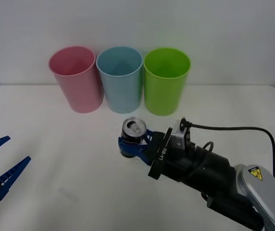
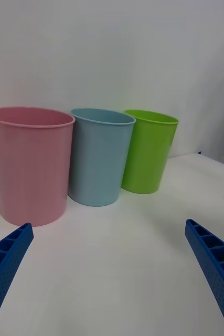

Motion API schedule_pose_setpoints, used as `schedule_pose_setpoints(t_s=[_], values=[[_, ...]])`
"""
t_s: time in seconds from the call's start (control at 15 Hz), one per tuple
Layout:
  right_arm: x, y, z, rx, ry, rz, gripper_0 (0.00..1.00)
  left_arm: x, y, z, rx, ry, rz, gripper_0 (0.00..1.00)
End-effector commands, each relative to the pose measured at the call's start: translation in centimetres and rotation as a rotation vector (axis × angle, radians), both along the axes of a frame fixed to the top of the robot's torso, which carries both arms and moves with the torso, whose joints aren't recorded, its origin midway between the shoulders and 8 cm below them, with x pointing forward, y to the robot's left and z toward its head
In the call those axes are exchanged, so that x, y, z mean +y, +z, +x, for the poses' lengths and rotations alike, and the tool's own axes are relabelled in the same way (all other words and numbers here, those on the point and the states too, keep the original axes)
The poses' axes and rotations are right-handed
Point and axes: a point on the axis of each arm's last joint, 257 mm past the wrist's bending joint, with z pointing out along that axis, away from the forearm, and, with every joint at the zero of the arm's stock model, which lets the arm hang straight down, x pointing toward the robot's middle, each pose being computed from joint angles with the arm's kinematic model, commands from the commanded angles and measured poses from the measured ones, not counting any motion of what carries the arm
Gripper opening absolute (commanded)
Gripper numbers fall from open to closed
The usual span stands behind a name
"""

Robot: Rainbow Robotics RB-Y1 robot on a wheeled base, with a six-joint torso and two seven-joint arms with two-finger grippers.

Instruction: Grasp the object on the table and drop it into the matching bin: aluminum can to the light blue bin, PET bottle to the pink bin.

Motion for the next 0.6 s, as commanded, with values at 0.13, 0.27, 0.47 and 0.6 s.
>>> schedule_pose_setpoints(t_s=[0.13, 0.27, 0.47, 0.6], values=[[-0.7, 3.8, 4.2, -0.011, -0.091, 0.040, 0.00, 0.0, 0.0, 0.0, 0.000, 0.000, 0.000, 1.00], [-0.8, 5.6, 6.3, -0.015, -0.145, 0.053, 0.00, 0.0, 0.0, 0.0, 0.000, 0.000, 0.000, 1.00], [-0.5, 7.8, 8.9, 0.000, -0.185, 0.079, 0.00, 0.0, 0.0, 0.0, 0.000, 0.000, 0.000, 1.00], [0.0, 8.7, 11.5, -0.007, -0.203, 0.080, 0.00, 0.0, 0.0, 0.0, 0.000, 0.000, 0.000, 1.00]])
